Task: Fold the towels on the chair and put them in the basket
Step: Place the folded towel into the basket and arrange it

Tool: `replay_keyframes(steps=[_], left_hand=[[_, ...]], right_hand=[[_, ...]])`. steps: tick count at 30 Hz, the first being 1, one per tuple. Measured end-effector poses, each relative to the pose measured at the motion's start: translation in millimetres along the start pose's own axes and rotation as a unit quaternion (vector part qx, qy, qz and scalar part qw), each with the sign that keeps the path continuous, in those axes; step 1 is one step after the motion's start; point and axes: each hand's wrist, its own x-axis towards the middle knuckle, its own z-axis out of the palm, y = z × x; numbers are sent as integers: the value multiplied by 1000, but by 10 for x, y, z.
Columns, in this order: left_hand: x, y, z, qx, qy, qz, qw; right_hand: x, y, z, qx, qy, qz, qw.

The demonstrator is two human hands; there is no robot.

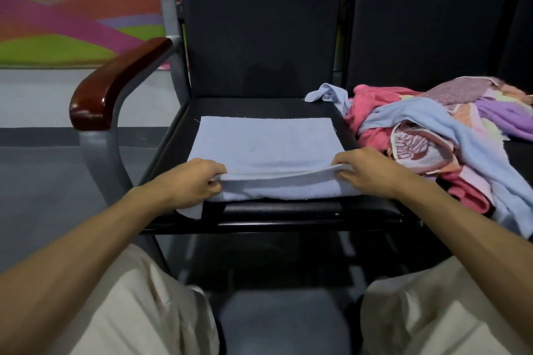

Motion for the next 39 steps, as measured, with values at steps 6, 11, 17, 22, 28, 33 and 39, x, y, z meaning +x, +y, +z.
replay_keyframes(steps=[6, 11, 17, 22, 28, 33, 39], left_hand=[[-103, -212, -120, 44, -11, -63, 997], [-146, -173, -166, 37, 8, -59, 998], [-285, -176, -241, 7, 66, -99, 993], [-459, -271, -208, -63, 89, -98, 989], [-660, -134, -261, -322, 138, -129, 928], [-651, -93, -307, -311, 150, -119, 931], [-155, -135, -326, -289, 282, -146, 903]], right_hand=[[7, 87, -105, 16, 19, 88, 996], [36, 49, -133, 23, 46, 107, 993], [-31, 77, -58, 52, 50, 103, 992], [-190, 199, -26, 146, 48, 45, 987], [-344, 107, -120, 193, 59, 23, 979], [-403, 3, -319, 279, 4, 49, 959], [-137, 58, -352, 370, 90, 67, 922]])
